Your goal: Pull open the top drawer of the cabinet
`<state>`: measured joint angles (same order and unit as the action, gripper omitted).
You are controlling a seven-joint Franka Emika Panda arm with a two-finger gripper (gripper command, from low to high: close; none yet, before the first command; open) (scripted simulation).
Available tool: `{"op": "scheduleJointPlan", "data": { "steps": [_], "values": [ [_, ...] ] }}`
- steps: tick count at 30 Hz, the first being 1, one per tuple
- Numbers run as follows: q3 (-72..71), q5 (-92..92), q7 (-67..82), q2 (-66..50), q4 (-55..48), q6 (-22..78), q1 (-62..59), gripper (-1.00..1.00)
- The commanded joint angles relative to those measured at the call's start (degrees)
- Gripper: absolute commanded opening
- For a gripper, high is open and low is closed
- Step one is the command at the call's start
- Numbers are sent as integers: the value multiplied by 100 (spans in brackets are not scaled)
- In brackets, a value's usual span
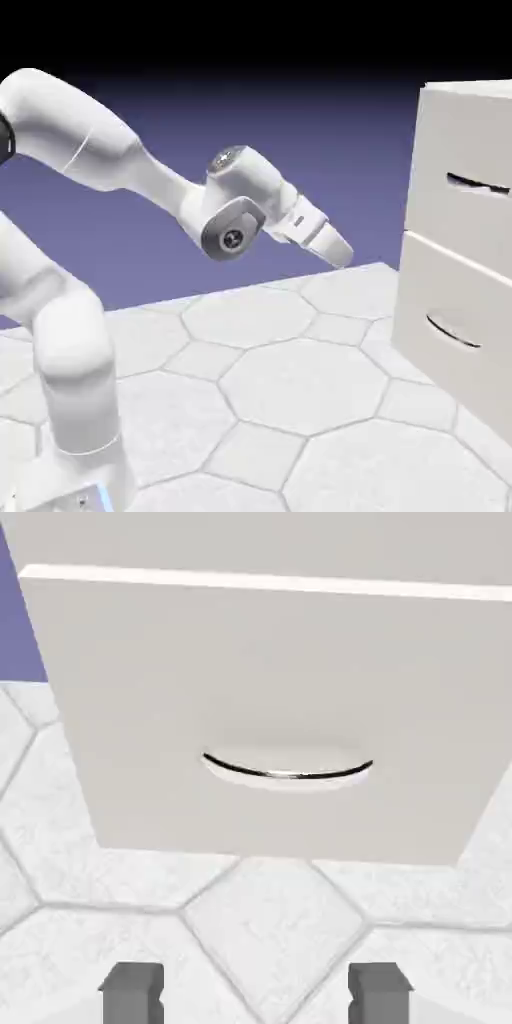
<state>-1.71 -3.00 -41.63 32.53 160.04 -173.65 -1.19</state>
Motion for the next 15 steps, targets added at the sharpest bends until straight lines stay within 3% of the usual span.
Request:
{"op": "scheduleJointPlan", "data": {
  "steps": [1,15],
  "values": [
    [-142,-250,69,-10,-80,29,-156,0],
    [-2122,-3738,1033,-154,-1192,441,-2336,0]
  ]
}}
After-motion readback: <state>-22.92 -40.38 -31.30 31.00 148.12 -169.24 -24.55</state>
